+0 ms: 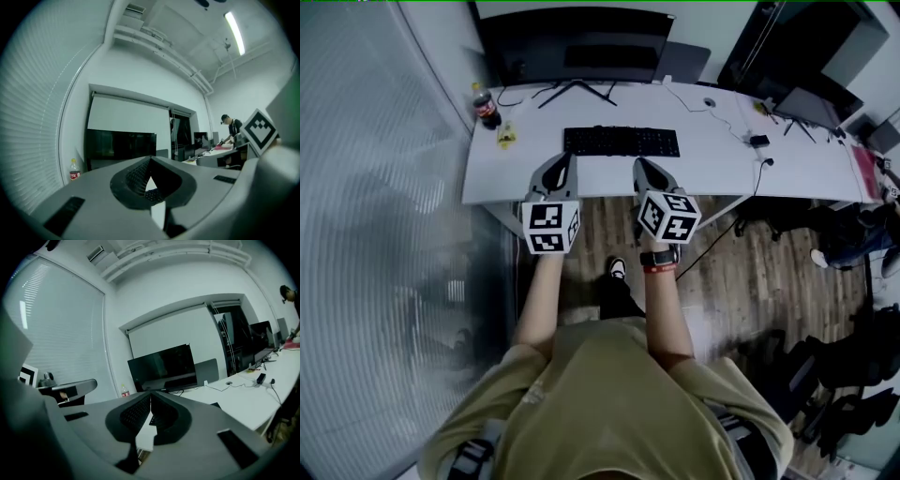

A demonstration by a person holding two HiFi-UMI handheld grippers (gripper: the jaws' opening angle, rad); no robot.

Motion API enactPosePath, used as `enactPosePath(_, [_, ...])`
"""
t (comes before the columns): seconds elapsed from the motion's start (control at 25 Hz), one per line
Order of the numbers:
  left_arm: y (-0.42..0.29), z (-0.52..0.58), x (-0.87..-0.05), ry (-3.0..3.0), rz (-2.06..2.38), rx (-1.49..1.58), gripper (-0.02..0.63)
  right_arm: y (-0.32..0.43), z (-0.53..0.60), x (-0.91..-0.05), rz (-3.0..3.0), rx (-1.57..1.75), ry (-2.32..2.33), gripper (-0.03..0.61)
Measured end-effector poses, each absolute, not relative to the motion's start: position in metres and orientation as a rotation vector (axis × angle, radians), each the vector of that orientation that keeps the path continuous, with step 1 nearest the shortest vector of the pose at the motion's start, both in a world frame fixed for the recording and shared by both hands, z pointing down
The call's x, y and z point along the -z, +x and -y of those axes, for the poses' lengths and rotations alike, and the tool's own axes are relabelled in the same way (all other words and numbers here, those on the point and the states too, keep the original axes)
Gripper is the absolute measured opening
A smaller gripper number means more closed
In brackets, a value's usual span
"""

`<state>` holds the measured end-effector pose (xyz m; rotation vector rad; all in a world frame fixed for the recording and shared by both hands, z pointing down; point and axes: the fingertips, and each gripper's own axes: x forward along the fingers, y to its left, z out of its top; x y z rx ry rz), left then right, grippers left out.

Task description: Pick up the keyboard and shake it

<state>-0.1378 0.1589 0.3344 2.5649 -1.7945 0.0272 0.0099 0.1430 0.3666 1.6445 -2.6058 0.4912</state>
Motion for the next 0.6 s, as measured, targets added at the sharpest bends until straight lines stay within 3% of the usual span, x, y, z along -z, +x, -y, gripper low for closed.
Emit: enactPosePath(0.6, [-0.115, -0.005, -0.365, 2.526, 1.751, -0.186, 0.020, 0.031, 0.012, -0.376, 2.559, -0.423, 1.635, 0.026])
